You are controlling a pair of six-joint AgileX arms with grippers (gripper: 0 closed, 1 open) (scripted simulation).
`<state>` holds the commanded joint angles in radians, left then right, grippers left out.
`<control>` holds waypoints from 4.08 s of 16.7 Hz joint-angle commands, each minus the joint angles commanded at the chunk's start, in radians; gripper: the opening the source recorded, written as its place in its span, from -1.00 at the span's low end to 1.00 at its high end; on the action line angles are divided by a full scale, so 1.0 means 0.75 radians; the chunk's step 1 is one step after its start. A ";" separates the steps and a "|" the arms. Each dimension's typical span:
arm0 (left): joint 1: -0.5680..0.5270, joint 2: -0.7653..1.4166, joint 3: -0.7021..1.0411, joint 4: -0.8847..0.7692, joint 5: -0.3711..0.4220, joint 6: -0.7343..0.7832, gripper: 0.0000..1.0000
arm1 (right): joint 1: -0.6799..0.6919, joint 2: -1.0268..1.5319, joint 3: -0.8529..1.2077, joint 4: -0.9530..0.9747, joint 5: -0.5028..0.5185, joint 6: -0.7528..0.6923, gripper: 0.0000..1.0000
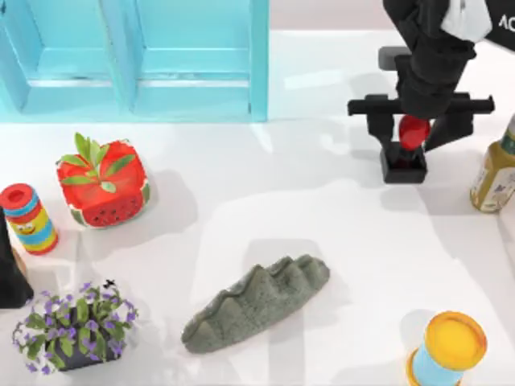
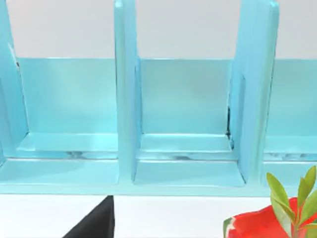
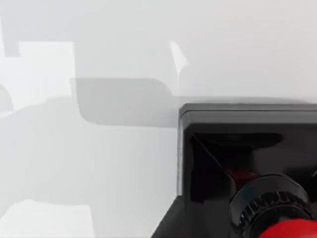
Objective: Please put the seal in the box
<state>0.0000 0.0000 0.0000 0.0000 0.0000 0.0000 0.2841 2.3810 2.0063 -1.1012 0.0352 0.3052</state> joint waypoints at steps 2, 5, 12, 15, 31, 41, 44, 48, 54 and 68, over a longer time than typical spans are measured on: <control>0.000 0.000 0.000 0.000 0.000 0.000 1.00 | 0.000 0.000 0.000 0.000 0.000 0.000 -0.51; 0.000 0.000 0.000 0.000 0.000 0.000 1.00 | 0.000 0.000 0.000 0.000 0.000 0.000 -0.96; 0.000 0.000 0.000 0.000 0.000 0.000 1.00 | 0.000 0.000 0.000 0.000 0.000 0.000 -1.00; 0.000 0.000 0.000 0.000 0.000 0.000 1.00 | 0.004 -0.002 0.003 -0.003 0.000 0.001 -1.00; 0.000 0.000 0.000 0.000 0.000 0.000 1.00 | 0.000 0.070 0.661 -0.589 0.001 -0.002 -1.00; 0.000 0.000 0.000 0.000 0.000 0.000 1.00 | -0.304 -0.203 0.401 -0.407 0.018 -0.230 -1.00; 0.000 0.000 0.000 0.000 0.000 0.000 1.00 | -0.568 -0.420 0.117 -0.351 -0.009 -0.471 -1.00; 0.000 0.000 0.000 0.000 0.000 0.000 1.00 | -0.859 -0.679 -0.267 -0.341 -0.076 -0.826 -1.00; 0.000 0.000 0.000 0.000 0.000 0.000 1.00 | -1.026 -0.816 -0.472 -0.364 -0.132 -1.031 -1.00; 0.000 0.000 0.000 0.000 0.000 0.000 1.00 | -1.011 -0.798 -0.790 -0.028 -0.131 -1.015 -1.00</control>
<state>0.0000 0.0000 0.0000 0.0000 0.0000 0.0000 -0.4739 1.7824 1.4140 -1.1220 -0.0630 -0.4560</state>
